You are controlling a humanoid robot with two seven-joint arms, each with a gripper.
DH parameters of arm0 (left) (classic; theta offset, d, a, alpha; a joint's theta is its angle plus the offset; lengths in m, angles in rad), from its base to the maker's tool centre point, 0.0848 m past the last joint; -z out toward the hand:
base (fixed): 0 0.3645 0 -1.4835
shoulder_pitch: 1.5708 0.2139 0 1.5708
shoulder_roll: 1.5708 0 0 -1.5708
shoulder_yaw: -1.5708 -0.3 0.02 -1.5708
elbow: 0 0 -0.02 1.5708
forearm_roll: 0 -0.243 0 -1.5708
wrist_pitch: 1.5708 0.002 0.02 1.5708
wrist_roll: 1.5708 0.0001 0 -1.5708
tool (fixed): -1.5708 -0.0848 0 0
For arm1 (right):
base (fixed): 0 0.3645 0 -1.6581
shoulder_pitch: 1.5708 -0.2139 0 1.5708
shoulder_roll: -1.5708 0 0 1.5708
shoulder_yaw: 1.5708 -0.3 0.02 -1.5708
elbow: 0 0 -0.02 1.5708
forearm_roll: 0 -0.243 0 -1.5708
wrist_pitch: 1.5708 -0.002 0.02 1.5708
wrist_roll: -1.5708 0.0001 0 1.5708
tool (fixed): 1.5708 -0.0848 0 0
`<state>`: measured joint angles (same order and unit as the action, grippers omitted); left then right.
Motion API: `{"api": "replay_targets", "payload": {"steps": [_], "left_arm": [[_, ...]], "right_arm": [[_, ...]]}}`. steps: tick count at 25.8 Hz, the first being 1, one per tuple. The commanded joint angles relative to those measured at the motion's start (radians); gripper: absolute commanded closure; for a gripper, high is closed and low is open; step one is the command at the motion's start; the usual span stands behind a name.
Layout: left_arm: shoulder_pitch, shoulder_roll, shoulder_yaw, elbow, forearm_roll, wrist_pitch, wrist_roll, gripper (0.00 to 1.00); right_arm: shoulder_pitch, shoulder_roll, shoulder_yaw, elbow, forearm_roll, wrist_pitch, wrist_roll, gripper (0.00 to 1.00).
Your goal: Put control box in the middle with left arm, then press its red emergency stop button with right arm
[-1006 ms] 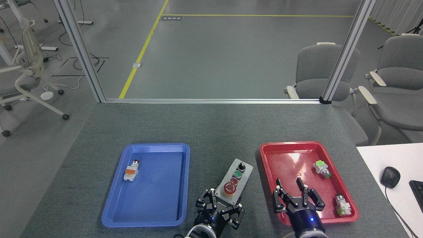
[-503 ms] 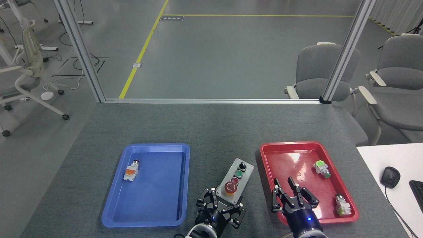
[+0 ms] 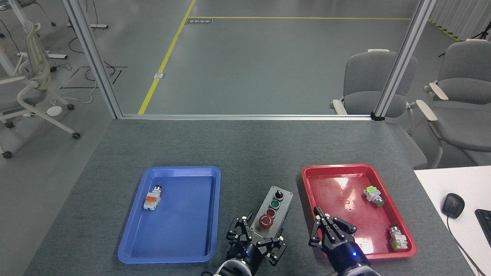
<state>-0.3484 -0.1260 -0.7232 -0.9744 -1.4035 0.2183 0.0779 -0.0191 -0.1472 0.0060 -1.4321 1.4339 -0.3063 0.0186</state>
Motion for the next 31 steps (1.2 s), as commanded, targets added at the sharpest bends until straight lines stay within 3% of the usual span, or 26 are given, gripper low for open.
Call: {"api": "replay_targets", "payload": {"steps": [1, 9, 15, 20, 24, 31], "left_arm": [[0.038, 0.019, 0.004, -0.058, 0.000, -0.007, -0.001, 0.01], [0.126, 0.175, 0.053, -0.230, 0.037, -0.076, -0.003, 0.01], [0.212, 0.264, 0.197, -0.359, 0.054, -0.186, -0.003, 0.01], [0.281, 0.282, 0.442, -0.477, 0.054, -0.307, -0.007, 0.01], [0.284, 0.273, 0.610, -0.509, 0.060, -0.324, -0.007, 0.01], [0.284, 0.273, 0.746, -0.501, 0.176, -0.318, 0.005, 0.01]], "right_arm": [[0.001, 0.001, 0.003, -0.007, 0.000, -0.051, 0.000, 1.00], [-0.007, 0.020, 0.061, -0.007, 0.002, -0.079, 0.003, 1.00], [-0.009, 0.029, 0.103, -0.007, 0.003, -0.083, 0.003, 1.00], [-0.035, 0.047, 0.118, -0.004, 0.005, -0.073, 0.006, 1.00], [-0.061, 0.060, 0.150, 0.012, 0.007, -0.057, 0.026, 1.00], [-0.101, 0.093, 0.247, 0.073, 0.039, 0.032, 0.026, 1.00]]}}
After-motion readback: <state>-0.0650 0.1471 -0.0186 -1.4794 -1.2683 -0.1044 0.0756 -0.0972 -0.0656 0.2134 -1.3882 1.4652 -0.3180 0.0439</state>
